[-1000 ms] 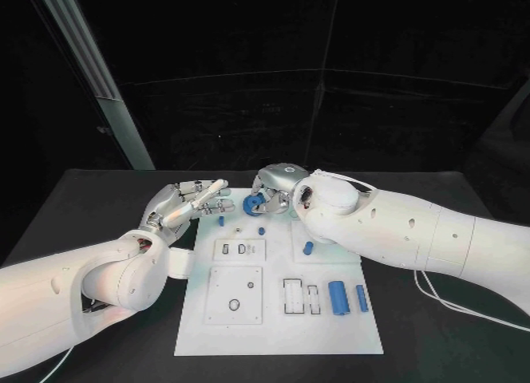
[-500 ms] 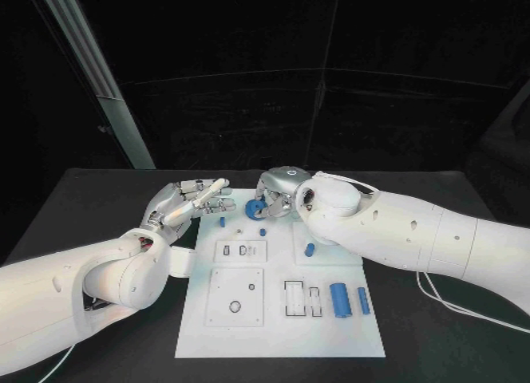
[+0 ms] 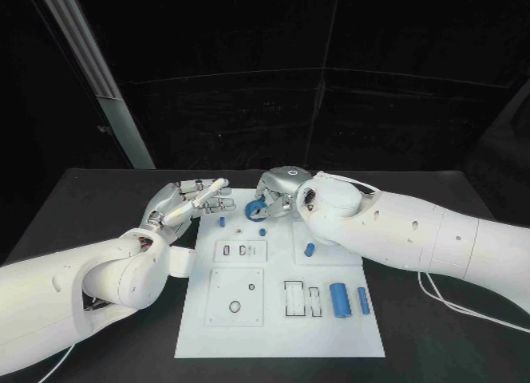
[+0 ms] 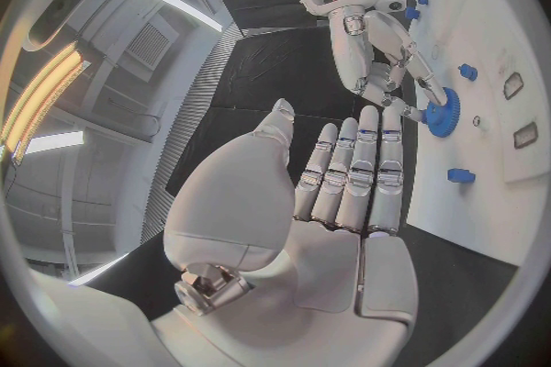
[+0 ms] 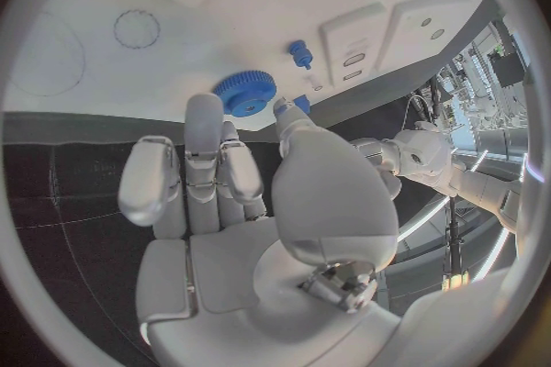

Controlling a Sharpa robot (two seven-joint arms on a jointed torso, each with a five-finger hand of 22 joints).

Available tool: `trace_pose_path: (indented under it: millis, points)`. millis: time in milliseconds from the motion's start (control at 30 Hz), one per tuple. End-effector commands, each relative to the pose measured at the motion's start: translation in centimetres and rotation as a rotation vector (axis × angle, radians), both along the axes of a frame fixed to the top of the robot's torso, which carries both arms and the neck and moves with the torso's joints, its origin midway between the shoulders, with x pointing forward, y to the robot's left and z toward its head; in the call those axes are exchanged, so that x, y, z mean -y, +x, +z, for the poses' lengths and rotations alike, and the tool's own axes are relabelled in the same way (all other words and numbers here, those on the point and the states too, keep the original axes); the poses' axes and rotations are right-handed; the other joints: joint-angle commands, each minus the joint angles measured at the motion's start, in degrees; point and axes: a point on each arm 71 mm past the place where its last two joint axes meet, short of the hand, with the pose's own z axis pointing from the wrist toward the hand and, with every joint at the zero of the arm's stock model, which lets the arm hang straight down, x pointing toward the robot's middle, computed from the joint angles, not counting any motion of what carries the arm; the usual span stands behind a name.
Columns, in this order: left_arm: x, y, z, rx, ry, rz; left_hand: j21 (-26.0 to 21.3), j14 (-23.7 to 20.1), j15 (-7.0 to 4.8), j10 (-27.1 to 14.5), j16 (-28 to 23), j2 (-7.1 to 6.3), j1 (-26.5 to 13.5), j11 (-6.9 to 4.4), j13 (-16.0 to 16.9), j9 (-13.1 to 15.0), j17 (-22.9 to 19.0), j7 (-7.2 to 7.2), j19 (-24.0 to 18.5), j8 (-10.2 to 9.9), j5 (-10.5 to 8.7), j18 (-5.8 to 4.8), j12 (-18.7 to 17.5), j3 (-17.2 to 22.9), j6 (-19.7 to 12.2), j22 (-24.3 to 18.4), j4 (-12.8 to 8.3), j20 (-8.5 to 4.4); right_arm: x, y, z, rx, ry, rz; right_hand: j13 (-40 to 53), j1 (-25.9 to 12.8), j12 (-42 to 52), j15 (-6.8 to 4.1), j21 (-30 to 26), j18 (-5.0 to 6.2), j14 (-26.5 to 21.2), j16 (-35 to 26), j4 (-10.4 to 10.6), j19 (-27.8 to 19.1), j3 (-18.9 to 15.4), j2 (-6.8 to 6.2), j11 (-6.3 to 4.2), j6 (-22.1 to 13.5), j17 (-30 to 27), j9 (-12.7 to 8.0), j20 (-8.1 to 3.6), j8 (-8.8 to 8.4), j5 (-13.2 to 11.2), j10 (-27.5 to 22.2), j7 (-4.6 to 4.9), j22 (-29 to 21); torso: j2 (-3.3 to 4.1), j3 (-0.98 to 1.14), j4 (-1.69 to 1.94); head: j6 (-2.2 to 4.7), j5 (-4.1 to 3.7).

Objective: Assemble the parts on the task board

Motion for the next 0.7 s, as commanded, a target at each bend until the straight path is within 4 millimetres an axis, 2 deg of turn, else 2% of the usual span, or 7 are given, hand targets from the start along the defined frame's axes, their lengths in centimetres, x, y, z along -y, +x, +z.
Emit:
trace_pose_path:
  millis: [33, 200, 333, 467, 533, 667, 700]
  points:
    - [0.1, 0.0, 0.1, 0.005, -0.002, -0.014, -0.21, 0.05, 0.2, 0.25, -0.2, 0.42, 0.11, 0.08, -0.02, -0.05, -0.06, 0.29, 0.54, -0.31, 0.03, 0.75, -0.33, -0.24, 0.45, -0.07, -0.08, -0.01, 0.1, 0.1, 0.1, -0.001, 0.011, -0.002, 0.26, -1.07, 0.01, 0.28, -0.21, -0.83, 0.07, -0.02, 1.8, 0.15, -2.01, 0.75, -0.1, 0.04, -0.15, 0.12, 0.24, 0.0, 2.75, -0.28, -0.11, 0.15, 0.0, -0.03, 0.02, 0.01, -0.05]
    - [0.0, 0.0, 0.1, 0.005, -0.001, -0.013, -0.21, 0.05, 0.2, 0.25, -0.2, 0.42, 0.11, 0.08, -0.02, -0.05, -0.06, 0.29, 0.54, -0.31, 0.03, 0.75, -0.33, -0.24, 0.45, -0.07, -0.08, -0.01, 0.8, -0.2, 0.8, 0.049, 0.093, 0.009, 1.17, -1.13, 1.05, 0.2, -0.03, -0.9, 0.17, 0.07, 2.21, 0.35, -3.0, 1.28, -0.23, 0.51, -0.16, 0.22, 0.21, 0.18, 3.24, 0.28, -0.2, 0.54, -0.02, 0.03, -0.09, 0.06, -0.09]
    - [-0.1, 0.0, 0.1, 0.005, -0.001, -0.011, -0.24, 0.03, 0.21, 0.23, -0.26, 0.44, 0.14, 0.1, -0.03, -0.06, -0.08, 0.31, 0.54, -0.36, 0.03, 0.74, -0.39, -0.26, 0.43, -0.09, -0.12, -0.01, 2.4, -0.7, 1.5, 0.082, 0.202, 0.044, 1.47, 1.81, 1.29, 0.07, 0.05, -0.92, 0.14, 0.13, 1.02, 0.43, -3.36, 2.2, -0.39, 0.99, -0.2, 0.28, 0.09, 0.24, 5.18, 0.45, -0.37, 0.66, -0.09, 0.09, -0.18, 0.06, -0.32]
    - [-0.3, 0.0, 0.1, 0.005, 0.0, -0.008, -0.25, 0.03, 0.22, 0.23, -0.27, 0.45, 0.15, 0.1, -0.03, -0.06, -0.08, 0.31, 0.54, -0.36, 0.03, 0.74, -0.4, -0.26, 0.43, -0.1, -0.13, -0.01, 5.2, -1.3, 2.0, 0.065, 0.296, 0.061, 1.2, 6.01, 0.75, -0.02, -0.09, -0.87, -0.02, -0.04, -1.4, 0.27, -2.97, 2.79, -0.49, 1.3, -0.29, 0.28, 0.0, 0.2, 5.42, 0.14, -0.43, 0.4, -0.24, 0.06, -0.36, 0.3, -0.54]
    - [-0.4, 0.0, 0.1, 0.006, 0.0, -0.006, -0.25, 0.04, 0.21, 0.24, -0.28, 0.45, 0.17, 0.1, -0.03, -0.06, -0.08, 0.31, 0.55, -0.37, 0.03, 0.74, -0.4, -0.26, 0.44, -0.11, -0.15, -0.01, 7.1, -1.4, 2.0, 0.035, 0.333, 0.057, 1.02, 8.26, 0.42, -0.03, -0.25, -0.82, -0.12, -0.2, -2.93, 0.1, -2.63, 2.79, -0.51, 1.21, -0.34, 0.23, -0.02, 0.07, 4.66, -0.06, -0.4, 0.13, -0.42, 0.09, -0.71, 0.42, -0.55]
    - [-0.5, 0.0, 0.1, 0.005, -0.001, -0.007, -0.27, 0.65, 0.04, 0.66, -0.23, 0.68, 0.43, -0.05, 0.01, -0.02, -0.02, 0.11, 0.87, -0.41, 0.03, 0.8, -0.46, -0.34, 0.78, -0.2, -0.43, -0.08, 11.3, -1.5, 1.8, -0.019, 0.371, 0.032, 0.63, 11.71, -0.28, 0.04, -0.44, -0.78, -0.23, -0.53, -5.56, -0.09, -2.3, 2.3, -0.41, 0.65, -0.39, 0.09, 0.02, -0.17, 3.3, -0.48, -0.22, -0.13, -0.62, 0.28, -1.23, 0.76, -0.66]
    - [-0.5, 0.0, 0.1, 0.005, -0.001, -0.009, -0.26, 1.0, -0.04, 0.85, -0.17, 0.77, 0.49, -0.13, 0.02, -0.01, 0.02, 0.05, 1.05, -0.42, 0.03, 0.83, -0.47, -0.4, 0.94, -0.23, -0.51, -0.14, 12.9, -1.4, 1.8, -0.032, 0.375, 0.019, 0.58, 12.2, -0.36, 0.05, -0.46, -0.78, -0.24, -0.6, -5.99, -0.11, -2.31, 2.16, -0.39, 0.58, -0.4, 0.08, 0.04, -0.17, 3.04, -0.53, -0.2, -0.16, -0.69, 0.38, -1.41, 0.85, -0.64]
